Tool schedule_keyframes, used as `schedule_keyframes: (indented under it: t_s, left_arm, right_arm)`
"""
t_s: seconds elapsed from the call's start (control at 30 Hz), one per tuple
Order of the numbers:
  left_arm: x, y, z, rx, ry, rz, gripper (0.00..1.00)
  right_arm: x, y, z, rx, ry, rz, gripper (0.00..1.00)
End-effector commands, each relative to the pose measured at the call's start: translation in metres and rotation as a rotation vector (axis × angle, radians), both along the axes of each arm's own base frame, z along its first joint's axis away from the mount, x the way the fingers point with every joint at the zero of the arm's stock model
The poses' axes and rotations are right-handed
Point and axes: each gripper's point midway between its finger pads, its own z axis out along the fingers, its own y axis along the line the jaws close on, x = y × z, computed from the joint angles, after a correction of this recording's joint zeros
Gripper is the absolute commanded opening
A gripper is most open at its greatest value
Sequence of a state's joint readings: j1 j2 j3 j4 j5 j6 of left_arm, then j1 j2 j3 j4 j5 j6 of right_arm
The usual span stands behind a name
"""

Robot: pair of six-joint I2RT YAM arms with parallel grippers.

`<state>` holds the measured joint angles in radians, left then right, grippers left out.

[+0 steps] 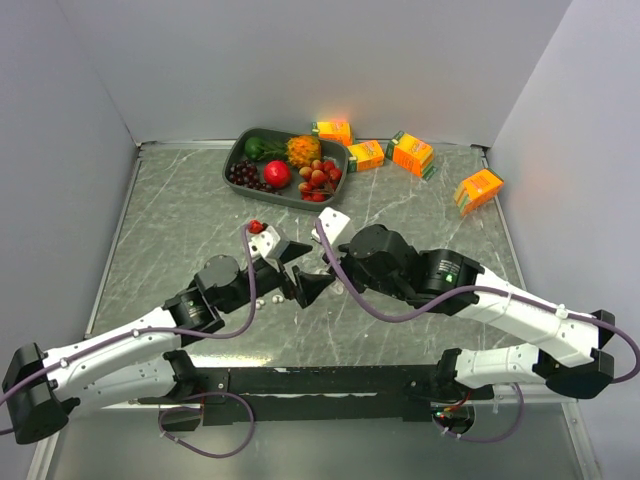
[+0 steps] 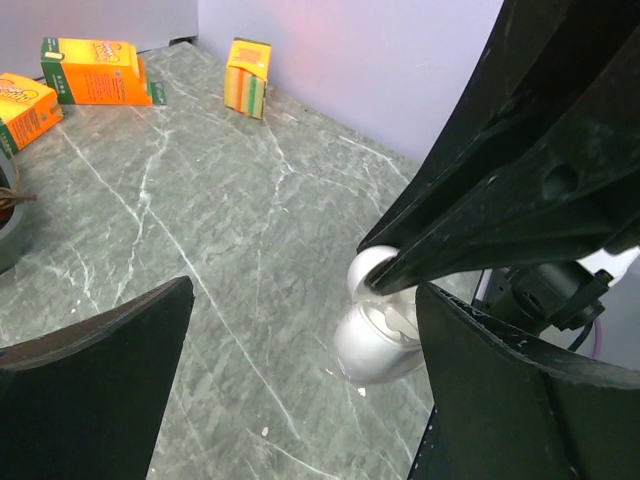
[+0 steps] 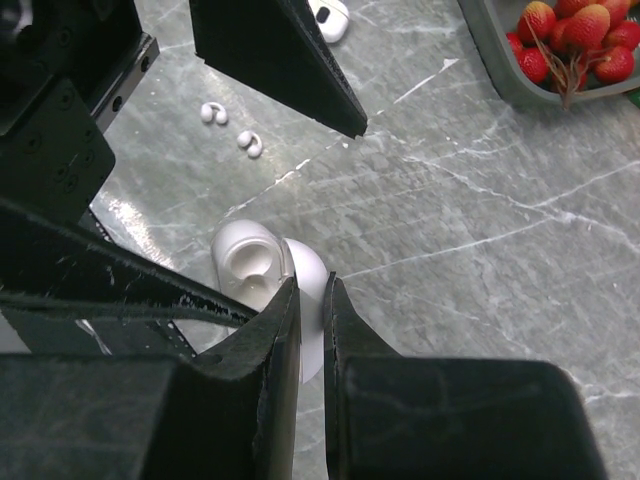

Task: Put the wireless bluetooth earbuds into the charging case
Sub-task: Open the charging case.

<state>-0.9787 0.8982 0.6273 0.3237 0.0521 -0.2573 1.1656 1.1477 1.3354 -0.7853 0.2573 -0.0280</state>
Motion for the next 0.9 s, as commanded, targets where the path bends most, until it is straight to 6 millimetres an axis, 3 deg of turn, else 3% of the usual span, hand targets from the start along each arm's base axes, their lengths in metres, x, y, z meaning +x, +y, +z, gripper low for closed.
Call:
schedule_keyframes:
  t_s: [0.0, 0.27, 0.53, 0.73, 0.87]
  left_arm:
    - [-0.002, 0.005, 0.004, -0.017, -0.011, 0.003, 0.97]
    - [-0.007, 0.013, 0.008, -0.031, -0.031, 0.004, 0.99]
    - [-0.031, 0.036, 0.066, -0.213, -0.173, -0.036, 0.96]
    - [-0.057, 0.016, 0.038, -0.008, -0.251, -0.249, 0.99]
    - [-0.069, 0.011, 0.019, 0.076, -0.269, -0.341, 0.93]
  right_arm:
    - [-0.006, 0.002, 0.039, 0.113, -0.053, 0.047, 0.0]
    - [-0.008, 0.002, 0.048, 0.123, -0.063, 0.065, 0.0]
    - [-0.028, 0.016, 0.06, 0.145, -0.075, 0.246, 0.0]
    - [-0.045, 0.021, 0.061, 0.101, -0.1, 0.422, 0.0]
    - [-0.054, 0.023, 0.059, 0.068, -0.086, 0.501, 0.0]
